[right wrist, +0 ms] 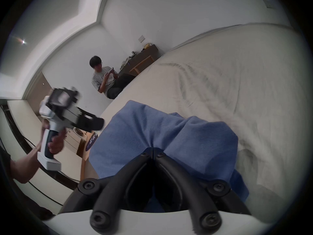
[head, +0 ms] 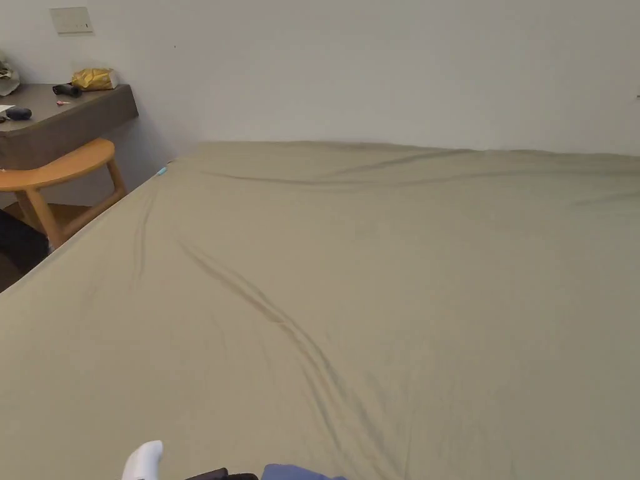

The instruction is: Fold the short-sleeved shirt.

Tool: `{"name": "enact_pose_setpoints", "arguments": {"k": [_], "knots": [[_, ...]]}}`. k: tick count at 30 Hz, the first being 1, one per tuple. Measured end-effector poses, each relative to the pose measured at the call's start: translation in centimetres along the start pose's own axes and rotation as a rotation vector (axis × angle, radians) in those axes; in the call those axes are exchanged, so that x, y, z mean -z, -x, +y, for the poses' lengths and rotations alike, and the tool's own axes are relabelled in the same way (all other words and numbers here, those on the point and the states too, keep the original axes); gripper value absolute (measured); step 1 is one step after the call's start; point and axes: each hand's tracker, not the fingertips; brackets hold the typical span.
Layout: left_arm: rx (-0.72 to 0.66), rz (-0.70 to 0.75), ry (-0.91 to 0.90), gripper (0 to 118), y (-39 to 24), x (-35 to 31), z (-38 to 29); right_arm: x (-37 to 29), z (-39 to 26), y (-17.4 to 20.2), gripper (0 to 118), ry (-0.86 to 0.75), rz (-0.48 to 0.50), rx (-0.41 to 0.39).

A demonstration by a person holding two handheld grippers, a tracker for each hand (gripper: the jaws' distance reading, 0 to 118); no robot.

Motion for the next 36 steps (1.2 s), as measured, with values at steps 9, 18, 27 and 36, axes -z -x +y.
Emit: {"name": "enact_pose_setpoints", "arguments": {"k": [9,18,27,36], "knots": [[0.117,-0.002,0.183,114,-1.4,10.6,-0.7,-0.4,-0.3,-1.1,6,-0.020,0.071,0.076],[0.141,0.085,0.229,53,1.3,8.7,0.5,-0.7,-0.4,-1.3,6,-0.012,0.116,0.193],[0.290,0.333,0.182,52,3.8,0.8,6.1,-6.0,3.4,2.0,6,-0.027,-0.046,0.072],[0.182,0.688,0.162,52,13.5,-13.8,14.0,-10.2,5.3,2.2,6,-0.095,-0.156,0.036]]}}
